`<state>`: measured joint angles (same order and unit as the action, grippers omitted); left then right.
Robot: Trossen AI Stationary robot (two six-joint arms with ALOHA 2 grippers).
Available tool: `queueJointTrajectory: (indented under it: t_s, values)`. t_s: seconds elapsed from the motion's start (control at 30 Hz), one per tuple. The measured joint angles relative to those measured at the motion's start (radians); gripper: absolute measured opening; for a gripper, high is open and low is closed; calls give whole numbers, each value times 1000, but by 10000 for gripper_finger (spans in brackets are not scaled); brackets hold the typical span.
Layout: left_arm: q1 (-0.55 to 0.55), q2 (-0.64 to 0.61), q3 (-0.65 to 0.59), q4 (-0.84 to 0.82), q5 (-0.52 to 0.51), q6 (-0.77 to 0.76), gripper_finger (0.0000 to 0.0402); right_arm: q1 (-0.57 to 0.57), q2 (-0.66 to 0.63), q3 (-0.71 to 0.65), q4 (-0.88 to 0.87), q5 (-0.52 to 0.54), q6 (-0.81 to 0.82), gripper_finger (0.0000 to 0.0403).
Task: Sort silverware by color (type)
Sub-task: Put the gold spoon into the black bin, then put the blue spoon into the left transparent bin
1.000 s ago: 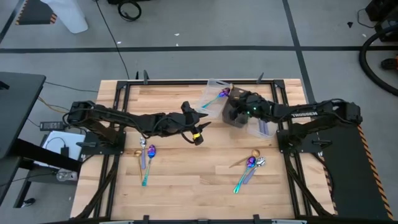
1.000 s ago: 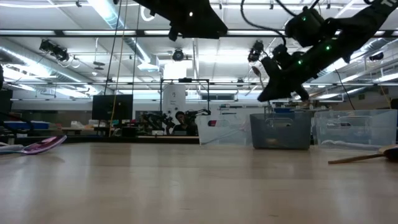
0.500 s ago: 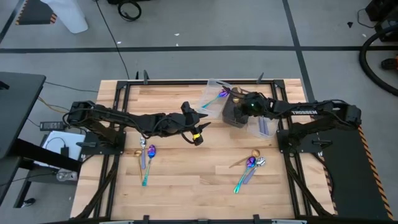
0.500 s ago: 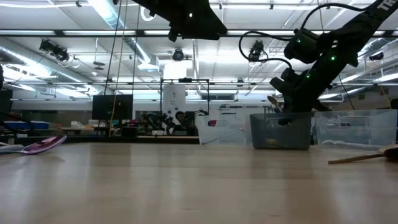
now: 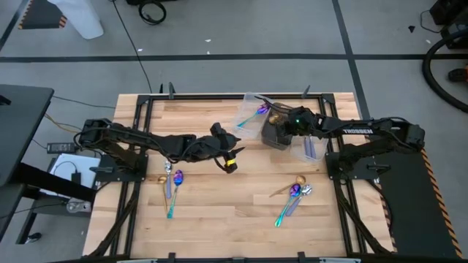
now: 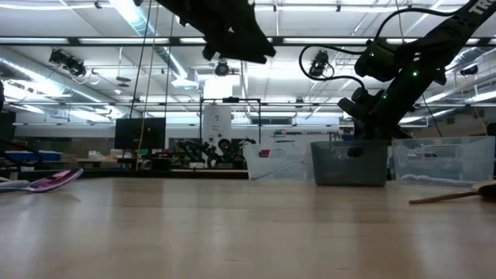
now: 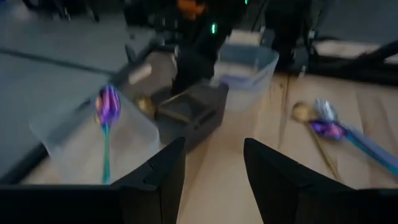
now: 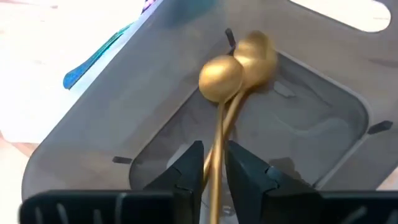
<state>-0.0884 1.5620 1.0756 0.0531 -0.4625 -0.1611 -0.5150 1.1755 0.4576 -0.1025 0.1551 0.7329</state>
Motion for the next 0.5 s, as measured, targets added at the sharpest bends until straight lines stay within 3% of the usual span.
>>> queueJointTrajectory:
  t_s: [0.13, 0.23, 0.33, 0.5]
  values:
    - [0, 0, 0, -116, 19, -126, 171, -6, 0, 0, 14, -1, -43, 89]
    - [0, 0, 0, -222, 89, -223, 171, -5, 0, 0, 37, -10, -81, 93]
    - [-4, 0, 0, -333, 151, -343, 171, -5, 0, 4, 77, -55, -110, 92]
    - [-50, 0, 0, -531, 161, -544, 171, -5, -2, 72, 78, -125, -198, 91]
